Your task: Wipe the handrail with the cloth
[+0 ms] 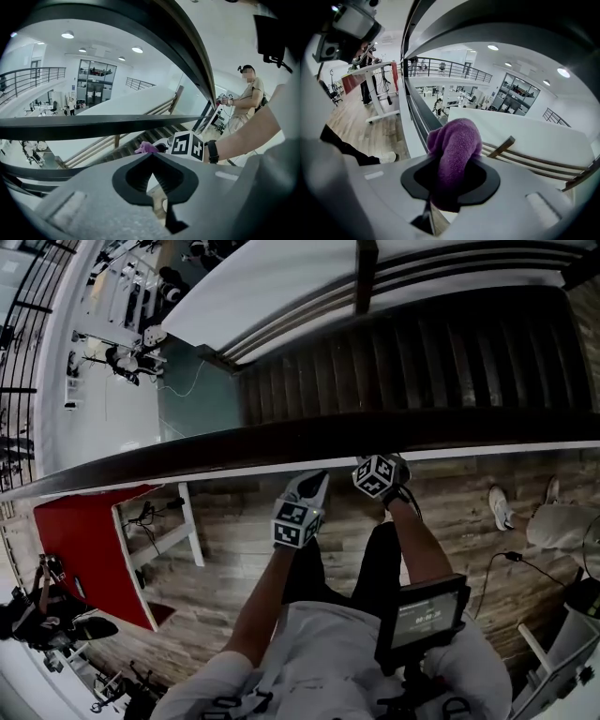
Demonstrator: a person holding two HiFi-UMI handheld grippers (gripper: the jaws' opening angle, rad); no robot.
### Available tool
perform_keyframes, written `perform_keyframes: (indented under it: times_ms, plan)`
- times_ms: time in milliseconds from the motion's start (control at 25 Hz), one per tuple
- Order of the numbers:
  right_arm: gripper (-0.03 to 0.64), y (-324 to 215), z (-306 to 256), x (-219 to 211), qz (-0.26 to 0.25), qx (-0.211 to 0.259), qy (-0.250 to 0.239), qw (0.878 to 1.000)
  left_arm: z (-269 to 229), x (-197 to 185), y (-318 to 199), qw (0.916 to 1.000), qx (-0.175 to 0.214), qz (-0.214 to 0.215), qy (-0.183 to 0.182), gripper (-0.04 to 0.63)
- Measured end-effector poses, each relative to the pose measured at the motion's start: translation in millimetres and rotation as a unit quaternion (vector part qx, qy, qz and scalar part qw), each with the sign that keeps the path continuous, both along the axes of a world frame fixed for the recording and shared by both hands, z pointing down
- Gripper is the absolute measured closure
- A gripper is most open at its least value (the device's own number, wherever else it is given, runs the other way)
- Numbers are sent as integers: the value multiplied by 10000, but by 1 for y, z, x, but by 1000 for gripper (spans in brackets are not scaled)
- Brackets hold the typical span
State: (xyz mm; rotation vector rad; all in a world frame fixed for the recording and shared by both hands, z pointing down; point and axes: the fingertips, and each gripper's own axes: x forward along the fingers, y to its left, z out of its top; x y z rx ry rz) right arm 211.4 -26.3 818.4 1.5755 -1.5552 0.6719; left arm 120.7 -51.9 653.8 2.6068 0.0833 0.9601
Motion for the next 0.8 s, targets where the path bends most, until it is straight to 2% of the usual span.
perform_keyframes:
  times_ms: [320, 800]
  plan:
    - [523, 48, -1, 46, 345, 25, 14, 9994, 7, 42, 52, 9991, -49, 423, -65, 594]
    - [520, 167, -9, 158, 1427, 54, -27, 9897, 26, 121, 154, 9960, -201, 868, 9, 594]
